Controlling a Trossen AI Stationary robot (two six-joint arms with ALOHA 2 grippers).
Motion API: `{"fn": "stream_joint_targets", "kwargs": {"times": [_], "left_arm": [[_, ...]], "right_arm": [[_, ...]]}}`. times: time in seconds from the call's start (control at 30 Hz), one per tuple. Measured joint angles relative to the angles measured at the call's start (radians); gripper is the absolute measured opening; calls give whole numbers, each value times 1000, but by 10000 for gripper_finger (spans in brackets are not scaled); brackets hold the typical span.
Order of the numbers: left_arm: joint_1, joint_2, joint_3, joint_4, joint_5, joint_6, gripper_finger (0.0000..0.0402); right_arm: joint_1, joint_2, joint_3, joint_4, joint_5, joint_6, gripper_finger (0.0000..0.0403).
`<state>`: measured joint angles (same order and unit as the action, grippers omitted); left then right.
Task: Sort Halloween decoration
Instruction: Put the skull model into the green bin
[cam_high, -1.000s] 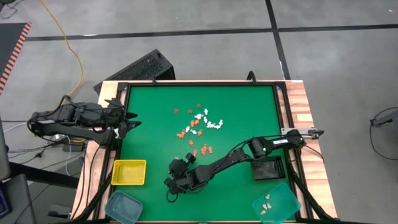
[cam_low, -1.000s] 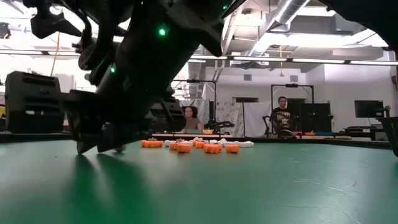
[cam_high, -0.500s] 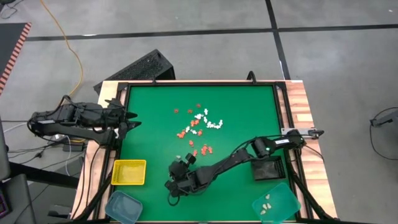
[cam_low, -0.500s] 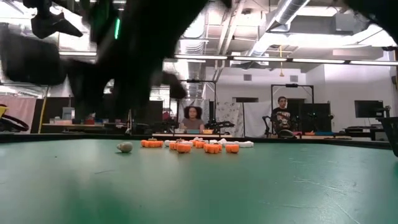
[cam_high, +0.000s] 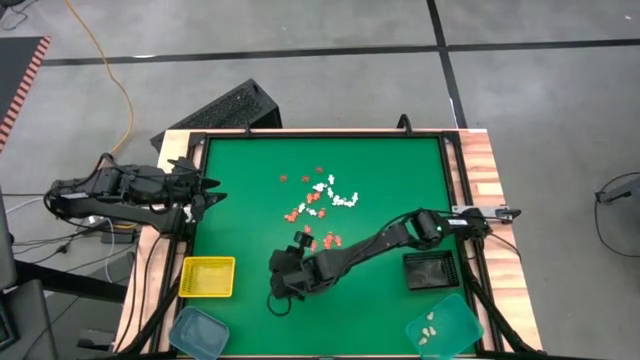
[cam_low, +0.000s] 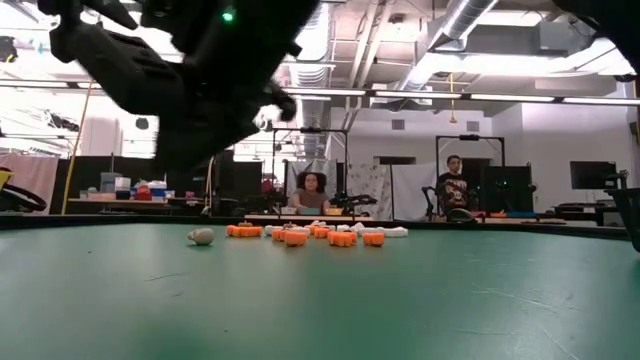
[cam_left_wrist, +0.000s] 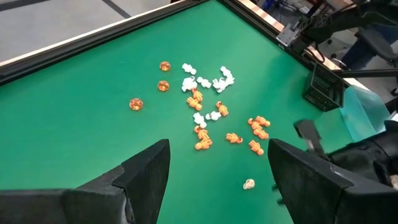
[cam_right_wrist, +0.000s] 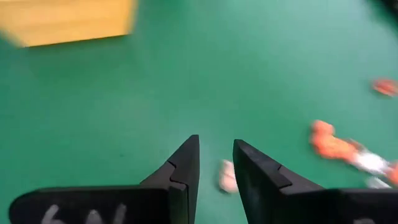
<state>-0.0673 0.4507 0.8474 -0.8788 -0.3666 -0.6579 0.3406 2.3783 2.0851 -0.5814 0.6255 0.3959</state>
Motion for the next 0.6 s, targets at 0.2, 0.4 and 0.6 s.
{"fn": "stream_joint_targets", "kwargs": {"times": [0.2,0.4,0.6], "left_arm": [[0,0,0,-4,-11,0,261],[0,0,0,-6,-15,0,261],[0,0,0,-5,-40,-3,261]], "right_arm": [[-28,-35,1,-16,-130,-132,113],[-46,-110,-2,-119,-177,-251,113],[-70,-342,-190,-81,-257,-278,105]]}}
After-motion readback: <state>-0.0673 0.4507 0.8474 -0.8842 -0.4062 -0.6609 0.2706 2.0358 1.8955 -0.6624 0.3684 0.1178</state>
